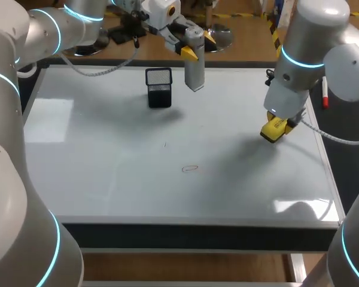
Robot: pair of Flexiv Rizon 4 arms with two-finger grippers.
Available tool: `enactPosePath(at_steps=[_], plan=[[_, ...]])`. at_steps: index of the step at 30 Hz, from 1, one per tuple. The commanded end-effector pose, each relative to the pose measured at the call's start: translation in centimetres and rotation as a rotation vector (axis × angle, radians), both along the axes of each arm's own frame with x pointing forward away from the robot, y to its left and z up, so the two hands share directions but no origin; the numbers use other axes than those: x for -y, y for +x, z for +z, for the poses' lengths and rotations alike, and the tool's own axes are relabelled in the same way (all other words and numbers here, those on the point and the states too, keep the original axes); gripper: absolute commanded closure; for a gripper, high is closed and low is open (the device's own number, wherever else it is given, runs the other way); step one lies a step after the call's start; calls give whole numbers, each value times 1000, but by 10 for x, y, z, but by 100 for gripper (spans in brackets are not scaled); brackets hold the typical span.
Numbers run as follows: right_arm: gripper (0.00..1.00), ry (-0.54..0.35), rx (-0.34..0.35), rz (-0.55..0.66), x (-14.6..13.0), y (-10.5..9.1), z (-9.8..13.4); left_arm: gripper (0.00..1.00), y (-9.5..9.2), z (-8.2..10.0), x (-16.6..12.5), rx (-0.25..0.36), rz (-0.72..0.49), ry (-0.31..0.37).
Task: Pick up the inspection probe, press it on each red-marked spot on the whiteboard one by one, put down the probe, pick up the eraser, and wipe off all the red marks.
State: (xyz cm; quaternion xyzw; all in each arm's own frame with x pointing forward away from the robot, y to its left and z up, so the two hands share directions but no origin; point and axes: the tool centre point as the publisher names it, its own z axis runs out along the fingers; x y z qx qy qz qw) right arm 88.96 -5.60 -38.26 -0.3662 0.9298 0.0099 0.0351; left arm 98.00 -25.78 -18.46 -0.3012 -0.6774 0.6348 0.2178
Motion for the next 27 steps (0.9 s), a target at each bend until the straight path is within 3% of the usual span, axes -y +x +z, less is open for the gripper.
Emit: enactPosePath(at_steps=[1,17,27], plan=[[100,-4,0,1,0,0,0,100,-34,5,-3,15,79,-3],[100,-4,0,1,0,0,0,100,-124,7,-24,25,100,9],[100,-4,0,1,0,0,0,100,-172,-7,-33,19,119,-27]])
